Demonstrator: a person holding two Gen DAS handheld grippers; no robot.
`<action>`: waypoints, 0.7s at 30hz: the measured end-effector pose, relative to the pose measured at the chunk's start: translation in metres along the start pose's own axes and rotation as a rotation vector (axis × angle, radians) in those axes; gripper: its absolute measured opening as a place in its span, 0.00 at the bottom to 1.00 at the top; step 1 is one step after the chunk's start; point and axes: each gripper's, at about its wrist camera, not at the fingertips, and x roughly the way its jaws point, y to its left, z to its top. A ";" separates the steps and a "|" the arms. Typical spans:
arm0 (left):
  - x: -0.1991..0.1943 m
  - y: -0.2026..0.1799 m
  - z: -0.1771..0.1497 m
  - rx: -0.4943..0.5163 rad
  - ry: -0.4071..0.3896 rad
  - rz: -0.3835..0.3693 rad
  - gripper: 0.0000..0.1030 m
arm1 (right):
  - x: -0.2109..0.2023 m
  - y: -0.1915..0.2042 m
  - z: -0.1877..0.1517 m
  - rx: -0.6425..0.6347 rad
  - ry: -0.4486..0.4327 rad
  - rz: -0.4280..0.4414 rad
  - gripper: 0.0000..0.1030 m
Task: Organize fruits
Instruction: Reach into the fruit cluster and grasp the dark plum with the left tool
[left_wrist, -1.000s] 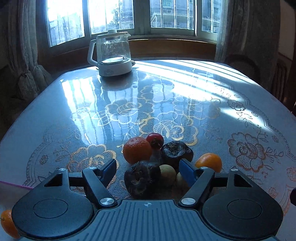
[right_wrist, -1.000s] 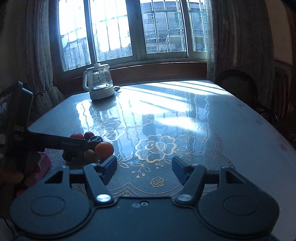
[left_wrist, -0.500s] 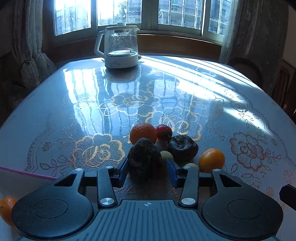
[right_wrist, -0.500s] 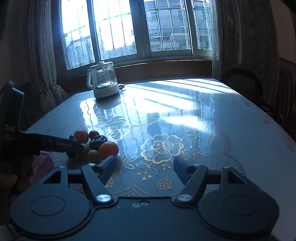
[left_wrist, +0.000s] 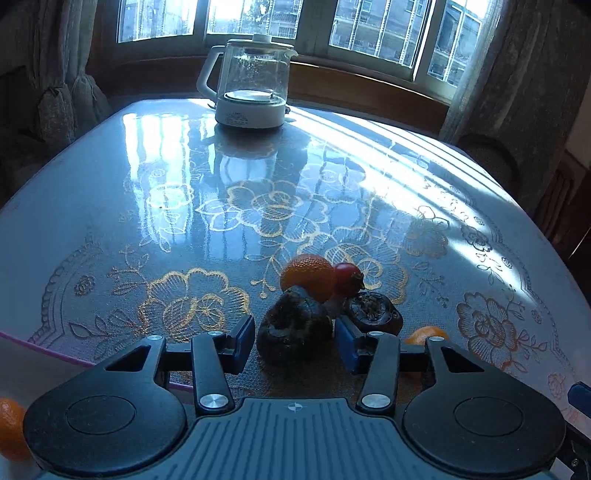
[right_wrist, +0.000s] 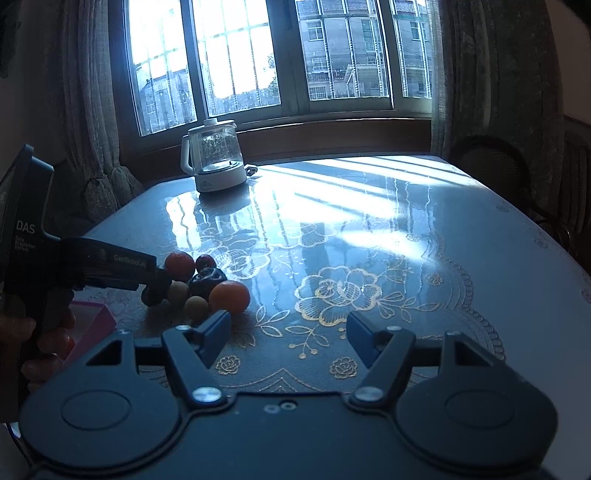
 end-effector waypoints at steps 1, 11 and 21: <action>0.003 0.003 0.000 -0.027 0.003 -0.009 0.53 | 0.000 0.000 0.000 -0.001 0.000 0.000 0.67; 0.013 0.013 0.000 -0.156 0.030 -0.037 0.47 | 0.005 -0.002 0.001 0.004 0.012 -0.003 0.67; 0.012 0.014 0.005 -0.140 0.033 -0.047 0.45 | 0.006 -0.003 0.000 0.017 0.010 -0.012 0.67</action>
